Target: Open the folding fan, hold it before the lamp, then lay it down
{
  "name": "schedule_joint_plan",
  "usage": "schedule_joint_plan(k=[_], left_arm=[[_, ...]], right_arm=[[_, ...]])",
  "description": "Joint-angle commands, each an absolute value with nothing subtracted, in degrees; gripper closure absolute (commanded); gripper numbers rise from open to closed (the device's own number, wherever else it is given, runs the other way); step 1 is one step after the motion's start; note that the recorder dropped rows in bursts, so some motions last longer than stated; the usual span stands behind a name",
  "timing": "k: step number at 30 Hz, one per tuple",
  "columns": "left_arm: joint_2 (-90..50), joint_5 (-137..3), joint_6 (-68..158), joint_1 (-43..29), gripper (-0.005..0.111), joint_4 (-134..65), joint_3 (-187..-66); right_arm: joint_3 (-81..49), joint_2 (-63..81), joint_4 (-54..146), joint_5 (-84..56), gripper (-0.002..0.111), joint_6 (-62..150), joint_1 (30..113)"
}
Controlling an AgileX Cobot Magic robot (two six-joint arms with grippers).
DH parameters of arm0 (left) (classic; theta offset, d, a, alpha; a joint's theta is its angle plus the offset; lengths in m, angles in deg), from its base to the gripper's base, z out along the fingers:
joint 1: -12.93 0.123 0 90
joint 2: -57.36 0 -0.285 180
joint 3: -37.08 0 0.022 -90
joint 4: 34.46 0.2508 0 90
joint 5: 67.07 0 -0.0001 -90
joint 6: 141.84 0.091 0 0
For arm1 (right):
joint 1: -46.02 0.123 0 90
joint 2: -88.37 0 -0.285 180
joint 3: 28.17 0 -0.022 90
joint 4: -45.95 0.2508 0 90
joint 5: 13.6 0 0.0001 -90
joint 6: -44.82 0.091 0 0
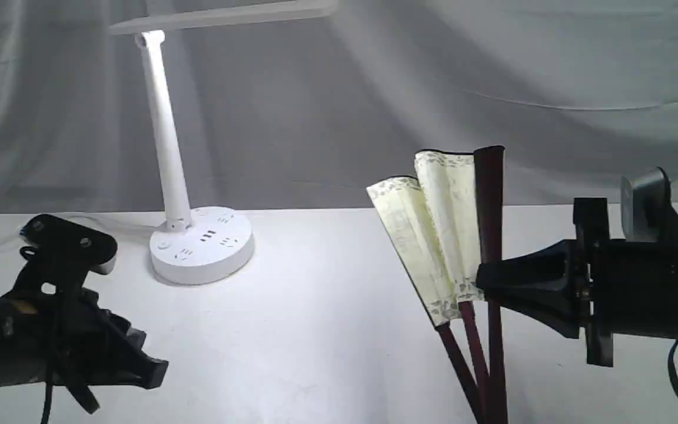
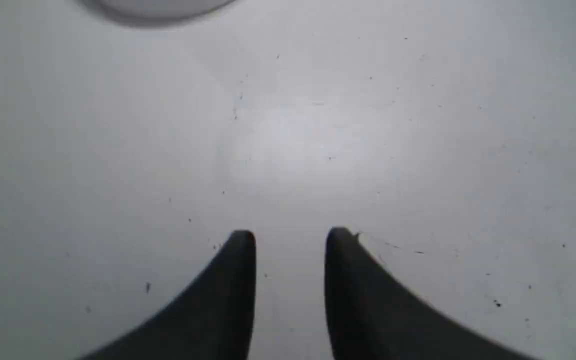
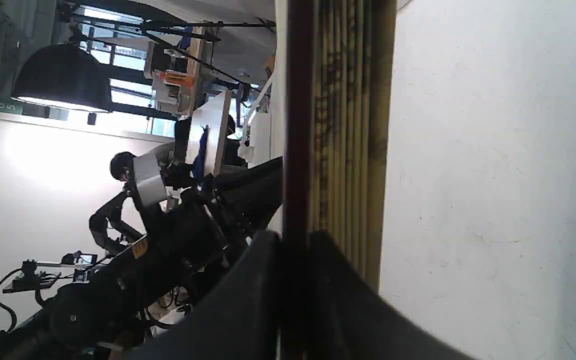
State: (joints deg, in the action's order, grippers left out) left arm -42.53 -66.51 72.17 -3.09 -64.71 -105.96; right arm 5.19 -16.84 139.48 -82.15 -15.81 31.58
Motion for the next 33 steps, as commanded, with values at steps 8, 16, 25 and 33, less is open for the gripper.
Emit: schedule_joint_plan(k=[8, 16, 25, 33], left_arm=[[-42.43, -68.67, 66.5, -3.3, 0.106, -65.67, -105.07], [-42.43, -84.18, 64.78, -3.3, 0.106, -61.95, -101.28], [-42.55, -101.15, 30.48, -3.3, 0.106, -28.45, -95.86], [-43.44, -112.16, -4.96, -3.3, 0.099, -5.46, -95.24]], right_arm=[[5.27, -16.42, 138.15, -83.56, 0.108, -18.57, 31.23], [5.27, -16.45, 138.15, -83.56, 0.108, -19.37, 31.23], [5.27, -16.45, 138.35, -83.56, 0.108, -19.57, 31.23], [5.27, -16.45, 138.09, -83.56, 0.108, -19.84, 31.23]])
